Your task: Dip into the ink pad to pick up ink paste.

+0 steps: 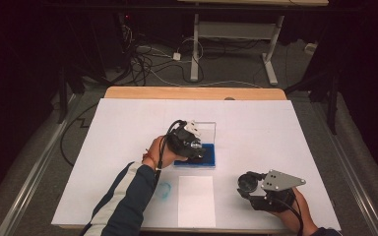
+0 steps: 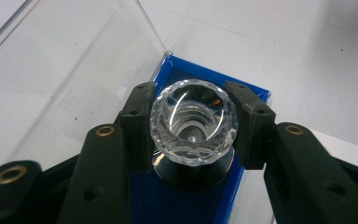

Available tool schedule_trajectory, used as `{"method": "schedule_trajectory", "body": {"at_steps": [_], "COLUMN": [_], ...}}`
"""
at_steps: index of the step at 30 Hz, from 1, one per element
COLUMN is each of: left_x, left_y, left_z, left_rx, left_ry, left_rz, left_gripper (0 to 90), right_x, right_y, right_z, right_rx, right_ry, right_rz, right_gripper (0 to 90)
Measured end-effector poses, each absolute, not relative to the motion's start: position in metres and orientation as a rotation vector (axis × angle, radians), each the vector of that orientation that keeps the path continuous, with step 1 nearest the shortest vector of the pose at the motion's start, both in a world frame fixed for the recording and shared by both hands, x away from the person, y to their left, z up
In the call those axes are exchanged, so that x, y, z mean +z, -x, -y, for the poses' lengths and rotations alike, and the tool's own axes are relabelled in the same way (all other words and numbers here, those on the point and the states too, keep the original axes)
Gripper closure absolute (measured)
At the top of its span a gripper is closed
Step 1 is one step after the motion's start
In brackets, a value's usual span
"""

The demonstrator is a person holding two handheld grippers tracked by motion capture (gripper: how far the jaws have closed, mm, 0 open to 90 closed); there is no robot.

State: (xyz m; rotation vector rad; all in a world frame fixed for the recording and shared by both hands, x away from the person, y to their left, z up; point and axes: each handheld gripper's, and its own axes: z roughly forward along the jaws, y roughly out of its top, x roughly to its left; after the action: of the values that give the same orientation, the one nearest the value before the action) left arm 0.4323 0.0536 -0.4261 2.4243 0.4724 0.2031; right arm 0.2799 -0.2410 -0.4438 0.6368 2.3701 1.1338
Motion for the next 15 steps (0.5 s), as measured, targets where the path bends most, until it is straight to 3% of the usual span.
{"method": "schedule_trajectory", "body": {"at_steps": [15], "left_x": [-0.431], "left_y": [-0.4316], "left_z": [-0.0563], "left_rx": [0.179], "left_ry": [-2.384], "left_rz": [-0.495], "left_gripper": [54.0], "right_x": [-0.4448], "right_y": [-0.28], "right_z": [0.2406], "right_rx": [1.124], "right_ry": [-0.639], "right_rz": [-2.374], "right_gripper": [38.1]}}
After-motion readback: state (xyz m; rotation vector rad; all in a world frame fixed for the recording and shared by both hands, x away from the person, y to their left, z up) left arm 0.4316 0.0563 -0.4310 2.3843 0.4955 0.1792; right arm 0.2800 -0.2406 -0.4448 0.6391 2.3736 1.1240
